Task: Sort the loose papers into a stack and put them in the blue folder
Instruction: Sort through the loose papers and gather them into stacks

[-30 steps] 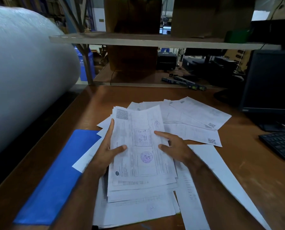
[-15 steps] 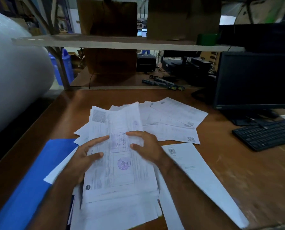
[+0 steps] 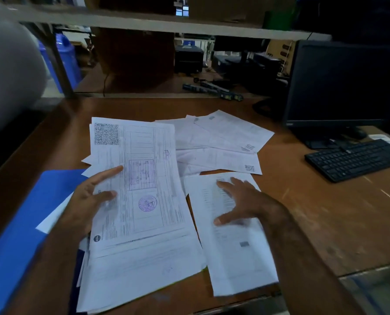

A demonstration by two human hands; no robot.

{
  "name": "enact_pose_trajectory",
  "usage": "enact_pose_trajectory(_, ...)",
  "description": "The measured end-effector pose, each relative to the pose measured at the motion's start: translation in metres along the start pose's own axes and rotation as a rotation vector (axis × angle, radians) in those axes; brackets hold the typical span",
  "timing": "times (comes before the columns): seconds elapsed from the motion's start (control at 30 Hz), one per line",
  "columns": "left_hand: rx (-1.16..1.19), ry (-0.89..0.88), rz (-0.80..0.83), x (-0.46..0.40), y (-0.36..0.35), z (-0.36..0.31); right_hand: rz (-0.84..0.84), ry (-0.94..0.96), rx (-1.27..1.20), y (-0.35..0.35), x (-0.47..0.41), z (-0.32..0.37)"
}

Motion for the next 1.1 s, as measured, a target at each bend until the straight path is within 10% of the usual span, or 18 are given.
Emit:
enact_pose_trajectory(0.2,0.016,0.018,0.007,0.005,-0.001,0.003,-0.334,-0.022,-0.026,-0.002,0.016,0.015)
enact_pose_trajectory(0.43,-0.015,0.002,0.024,0.009,-0.003,-0.003,-0.278,-0.226,-0.112,-0.01,0.031,-0.023)
enact_pose_trajectory(0.9,0.033,0.042,-0.005,0.031,-0.01,-0.01,-0.15,0.553,-1.302,0.031,0.078,0.015)
enact_pose_trajectory(1.1,0.046,0.041,-0.007,0.035,-0.016,-0.017,-0.016,0.529,-1.4,0.02,0.063,0.035)
Point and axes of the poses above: each hand's wrist, its own x-axis away from the middle knuckle, its own y-axis out of the back of the hand, z = x × y, the point moved 6 cm from there along -x, towards the middle knuckle, and after that the axes turned 7 degrees about z, right-handed, at the moved point
